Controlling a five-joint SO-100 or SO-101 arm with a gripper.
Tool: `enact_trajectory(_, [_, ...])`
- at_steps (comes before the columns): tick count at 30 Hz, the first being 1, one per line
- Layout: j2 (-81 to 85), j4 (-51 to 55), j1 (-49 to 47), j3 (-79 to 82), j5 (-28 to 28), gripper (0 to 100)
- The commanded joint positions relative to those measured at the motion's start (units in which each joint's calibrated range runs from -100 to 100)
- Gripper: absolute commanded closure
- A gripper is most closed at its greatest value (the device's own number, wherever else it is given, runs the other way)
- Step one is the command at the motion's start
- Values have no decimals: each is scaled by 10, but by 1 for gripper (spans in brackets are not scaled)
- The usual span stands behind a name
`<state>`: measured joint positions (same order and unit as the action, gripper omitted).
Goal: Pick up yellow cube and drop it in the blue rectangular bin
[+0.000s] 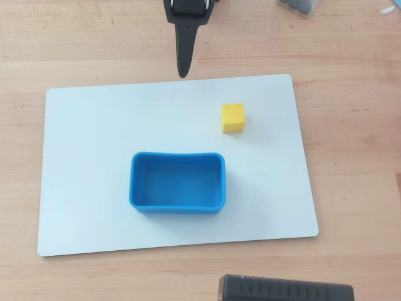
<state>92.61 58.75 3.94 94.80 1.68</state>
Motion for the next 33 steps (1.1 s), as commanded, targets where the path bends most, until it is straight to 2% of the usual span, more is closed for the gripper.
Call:
enact_trajectory(1, [37,15,9,2,3,100])
enact_trajectory(8, [37,15,8,0,4,100])
enact_trajectory(11, [21,24,-9,-53,4,100])
enact_trajectory(23, [-326,24,-55,-295,1,100])
enact_trajectory(33, [-610,102,-99,-517,-49,100])
